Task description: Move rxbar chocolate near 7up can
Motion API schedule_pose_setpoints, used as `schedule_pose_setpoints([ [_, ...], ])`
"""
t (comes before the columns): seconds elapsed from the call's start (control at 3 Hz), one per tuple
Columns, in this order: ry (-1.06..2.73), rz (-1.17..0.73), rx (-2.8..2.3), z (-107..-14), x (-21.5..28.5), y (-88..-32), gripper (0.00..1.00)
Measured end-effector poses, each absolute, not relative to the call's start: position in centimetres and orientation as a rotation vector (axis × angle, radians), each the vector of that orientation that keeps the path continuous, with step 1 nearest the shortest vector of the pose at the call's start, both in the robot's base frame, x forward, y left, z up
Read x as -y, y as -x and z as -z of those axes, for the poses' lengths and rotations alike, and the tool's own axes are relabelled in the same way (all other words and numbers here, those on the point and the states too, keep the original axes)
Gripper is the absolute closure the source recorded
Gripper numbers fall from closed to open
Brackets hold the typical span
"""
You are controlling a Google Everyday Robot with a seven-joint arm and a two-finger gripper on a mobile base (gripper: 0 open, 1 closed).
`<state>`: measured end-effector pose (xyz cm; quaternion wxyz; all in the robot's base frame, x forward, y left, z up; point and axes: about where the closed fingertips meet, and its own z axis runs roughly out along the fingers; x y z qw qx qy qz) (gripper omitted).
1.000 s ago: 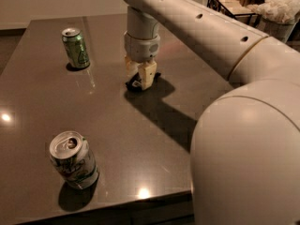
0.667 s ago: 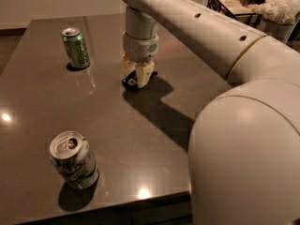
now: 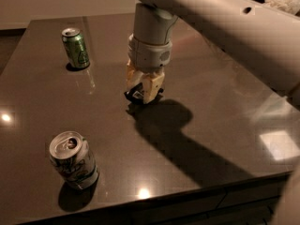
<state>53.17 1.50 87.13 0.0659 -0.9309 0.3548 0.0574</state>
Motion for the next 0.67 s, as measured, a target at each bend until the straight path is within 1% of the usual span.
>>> schedule_pose_setpoints([
  [0.67, 2.8, -0.349, -1.012, -88.7, -2.0, -43.0, 1.0],
])
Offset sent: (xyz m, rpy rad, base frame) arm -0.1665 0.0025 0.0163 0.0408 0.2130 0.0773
